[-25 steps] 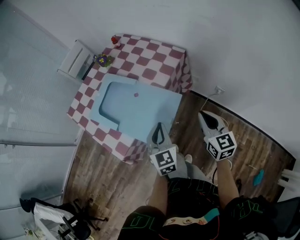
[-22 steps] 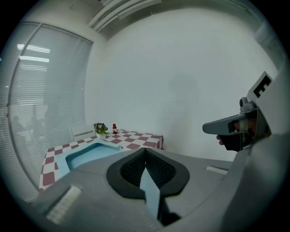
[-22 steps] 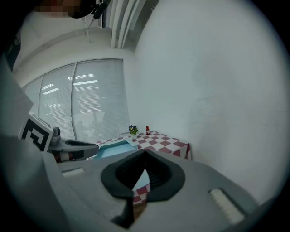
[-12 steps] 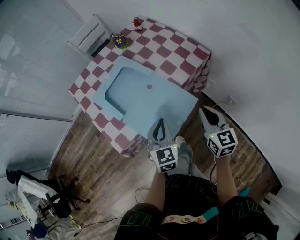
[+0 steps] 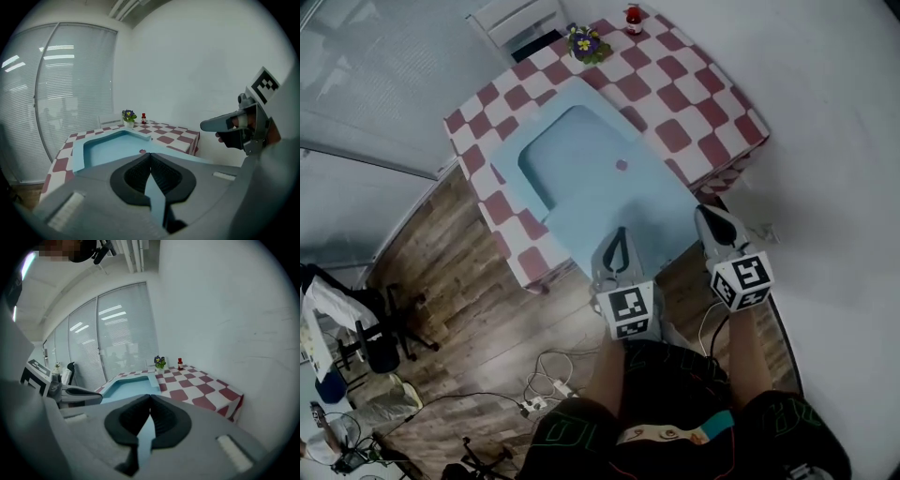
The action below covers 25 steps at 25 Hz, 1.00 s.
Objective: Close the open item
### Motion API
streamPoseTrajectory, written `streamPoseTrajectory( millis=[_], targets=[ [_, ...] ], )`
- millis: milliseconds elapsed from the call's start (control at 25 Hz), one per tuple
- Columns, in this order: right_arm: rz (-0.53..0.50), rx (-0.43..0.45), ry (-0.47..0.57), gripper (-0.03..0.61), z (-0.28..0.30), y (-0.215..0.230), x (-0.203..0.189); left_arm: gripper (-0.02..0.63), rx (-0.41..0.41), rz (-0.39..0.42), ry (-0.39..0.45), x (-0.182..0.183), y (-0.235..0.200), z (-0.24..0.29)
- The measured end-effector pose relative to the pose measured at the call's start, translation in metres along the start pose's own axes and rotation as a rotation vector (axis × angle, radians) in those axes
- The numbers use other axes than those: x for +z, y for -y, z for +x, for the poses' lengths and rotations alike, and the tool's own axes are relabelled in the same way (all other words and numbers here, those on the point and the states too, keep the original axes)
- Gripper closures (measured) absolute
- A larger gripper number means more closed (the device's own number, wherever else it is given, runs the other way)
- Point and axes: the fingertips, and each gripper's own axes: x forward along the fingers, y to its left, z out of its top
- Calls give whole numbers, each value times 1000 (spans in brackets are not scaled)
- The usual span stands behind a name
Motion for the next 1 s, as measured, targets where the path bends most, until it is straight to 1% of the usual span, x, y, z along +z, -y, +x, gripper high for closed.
streamPoseTrajectory(
  millis=[120,360,480,600,760,880,1000],
  targets=[
    [-25,37,-23,575,13,2,4,604,18,-8,-15,0,-2,5],
    [-101,118,-84,575,30,1,5,604,49,8,-31,5,-3,6],
    [-134,156,-108,575,38,-2,2,604,74,-11,-69,-6,-5,-1],
    [-186,219,-134,575,44,-11,-6,604,104,-22,-104,-21,-7,-9],
    [-280,280,-172,575,49,-15,-16,604,142,34,-135,-33,-5,-17],
    [-330,326,-202,575,45,-14,-28,604,157,55,-166,-44,5,-28],
    [-403,384,-230,575,42,-15,-39,604,166,127,-213,-57,19,-36]
  ],
)
